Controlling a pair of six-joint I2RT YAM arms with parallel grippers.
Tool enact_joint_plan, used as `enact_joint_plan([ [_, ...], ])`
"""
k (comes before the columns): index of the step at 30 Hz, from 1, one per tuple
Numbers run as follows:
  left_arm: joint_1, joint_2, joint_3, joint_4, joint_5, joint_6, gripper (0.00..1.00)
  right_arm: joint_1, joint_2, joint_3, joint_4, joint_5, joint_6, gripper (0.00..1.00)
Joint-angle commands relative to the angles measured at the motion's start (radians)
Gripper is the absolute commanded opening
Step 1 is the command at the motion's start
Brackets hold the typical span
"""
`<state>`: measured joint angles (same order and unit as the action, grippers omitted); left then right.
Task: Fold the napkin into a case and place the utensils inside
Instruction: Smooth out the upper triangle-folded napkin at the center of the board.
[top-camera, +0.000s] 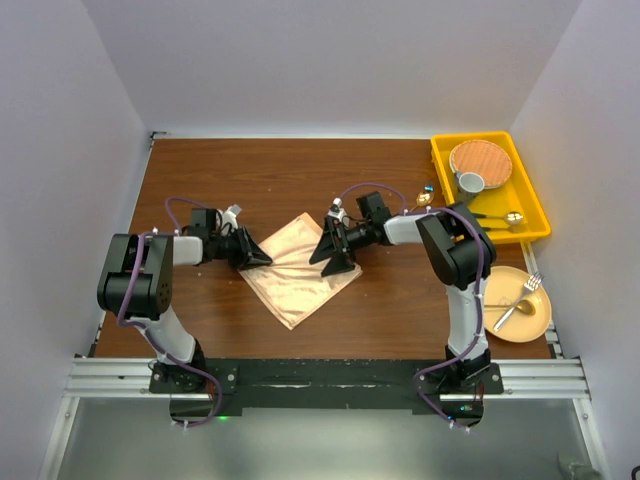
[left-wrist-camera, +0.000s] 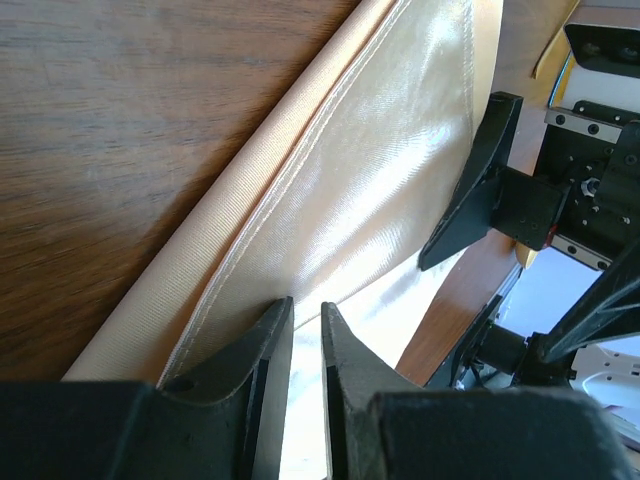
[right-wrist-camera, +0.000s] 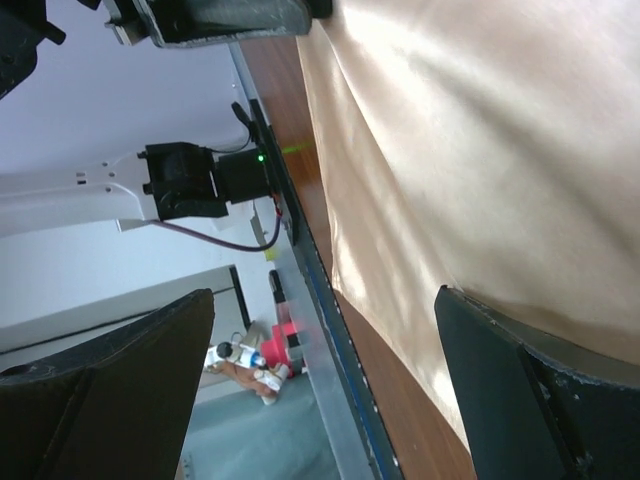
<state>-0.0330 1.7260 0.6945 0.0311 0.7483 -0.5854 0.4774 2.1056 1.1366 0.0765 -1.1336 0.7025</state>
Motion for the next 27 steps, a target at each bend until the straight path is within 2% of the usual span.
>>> enact_joint_plan([
  [1, 0.012, 0.037, 0.002, -0.063, -0.130, 0.061, 0.23, -0.014, -0.039, -0.015, -0.230, -0.022, -0.150, 0.95],
  [5, 0.010, 0.032, 0.017, -0.063, -0.098, 0.088, 0.25, -0.014, -0.076, 0.009, -0.277, -0.035, -0.175, 0.84],
  [7, 0.004, 0.020, 0.043, -0.083, -0.073, 0.122, 0.29, -0.016, -0.108, 0.040, -0.369, -0.040, -0.239, 0.72],
  [9, -0.011, -0.005, 0.068, -0.123, -0.027, 0.197, 0.33, -0.016, -0.133, 0.115, -0.476, -0.034, -0.309, 0.62],
  [13, -0.024, -0.092, 0.114, -0.164, 0.023, 0.330, 0.42, -0.019, -0.147, 0.259, -0.578, 0.006, -0.371, 0.49],
  [18, -0.025, -0.143, 0.224, -0.259, 0.017, 0.519, 0.43, -0.019, -0.086, 0.368, -0.644, 0.115, -0.478, 0.30],
  [23, -0.030, -0.053, 0.344, -0.319, -0.047, 0.653, 0.53, -0.019, -0.016, 0.370, -0.738, 0.245, -0.624, 0.19],
  [27, -0.044, 0.053, 0.471, -0.372, -0.090, 0.720, 0.58, -0.019, -0.015, 0.292, -0.722, 0.302, -0.675, 0.16],
])
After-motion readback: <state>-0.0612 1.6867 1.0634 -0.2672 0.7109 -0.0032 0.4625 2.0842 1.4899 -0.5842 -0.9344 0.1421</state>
